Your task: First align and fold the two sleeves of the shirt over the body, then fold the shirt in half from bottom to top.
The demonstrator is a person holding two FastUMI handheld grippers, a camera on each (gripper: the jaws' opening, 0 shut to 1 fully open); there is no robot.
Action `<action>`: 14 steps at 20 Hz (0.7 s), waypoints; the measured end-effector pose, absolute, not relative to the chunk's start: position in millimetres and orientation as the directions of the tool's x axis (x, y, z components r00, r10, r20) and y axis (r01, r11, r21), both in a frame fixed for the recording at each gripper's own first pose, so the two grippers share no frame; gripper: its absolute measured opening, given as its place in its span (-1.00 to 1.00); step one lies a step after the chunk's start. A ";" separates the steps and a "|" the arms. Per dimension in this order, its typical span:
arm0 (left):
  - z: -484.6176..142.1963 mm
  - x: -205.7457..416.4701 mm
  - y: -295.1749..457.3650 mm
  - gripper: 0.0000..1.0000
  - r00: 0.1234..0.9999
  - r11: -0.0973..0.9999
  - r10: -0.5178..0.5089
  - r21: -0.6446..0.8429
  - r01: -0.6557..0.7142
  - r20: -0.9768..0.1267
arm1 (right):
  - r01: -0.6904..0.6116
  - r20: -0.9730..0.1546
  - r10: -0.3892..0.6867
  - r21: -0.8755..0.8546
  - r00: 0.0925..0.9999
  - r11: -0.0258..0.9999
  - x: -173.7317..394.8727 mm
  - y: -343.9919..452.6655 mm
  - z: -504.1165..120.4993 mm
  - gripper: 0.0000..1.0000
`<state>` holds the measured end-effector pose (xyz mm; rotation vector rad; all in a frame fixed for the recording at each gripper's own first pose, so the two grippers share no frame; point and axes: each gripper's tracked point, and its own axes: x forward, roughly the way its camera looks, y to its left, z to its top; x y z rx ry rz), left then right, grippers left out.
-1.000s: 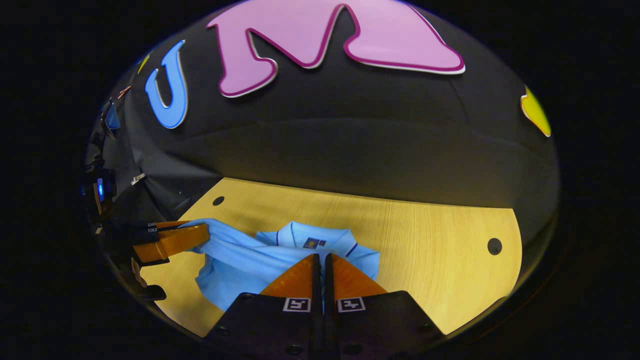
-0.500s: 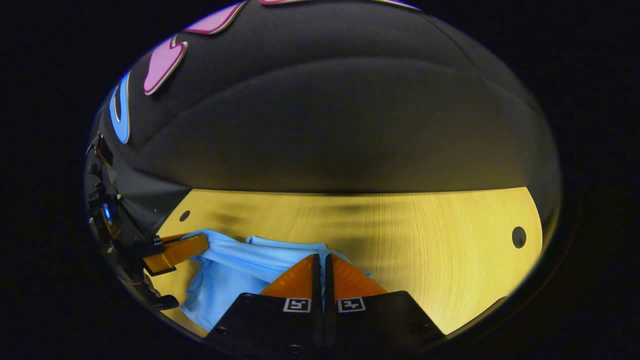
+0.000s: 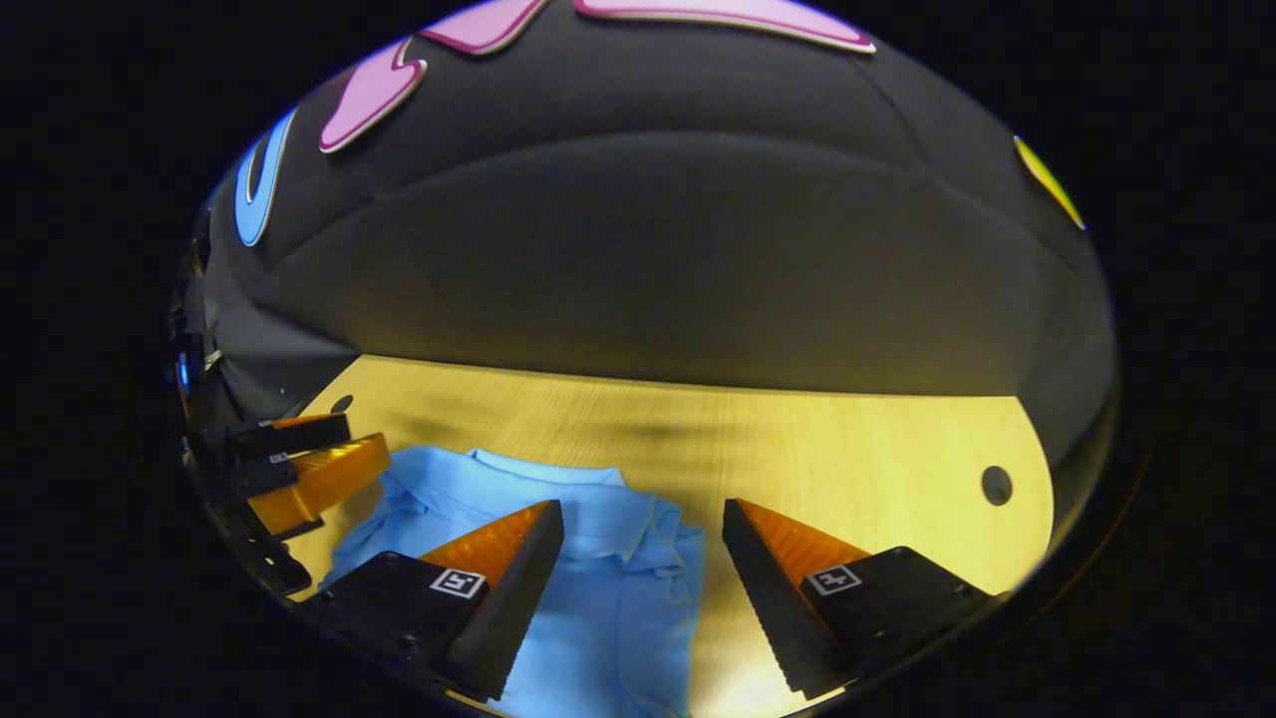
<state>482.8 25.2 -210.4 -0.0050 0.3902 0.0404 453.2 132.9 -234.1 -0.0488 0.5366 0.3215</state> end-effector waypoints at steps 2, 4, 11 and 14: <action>-174.4 455.7 19.0 0.96 0.947 0.999 0.042 0.013 -0.040 -0.318 | -0.284 -0.458 0.257 0.009 0.851 0.959 435.8 117.9 -203.9 0.99; -137.2 420.1 12.4 0.96 0.967 0.999 0.043 0.017 -0.040 -0.252 | -0.251 -0.399 0.234 0.012 0.886 0.968 411.0 100.2 -168.2 0.99; -11.0 248.6 -23.2 0.94 0.999 0.999 0.028 0.022 -0.027 -0.037 | -0.207 -0.243 0.207 0.028 0.948 0.978 262.3 64.3 -49.9 0.99; 6.7 181.0 -36.6 0.94 1.000 1.000 0.009 0.025 -0.008 -0.022 | -0.215 -0.190 0.216 0.025 0.958 0.976 191.7 60.2 -16.0 0.99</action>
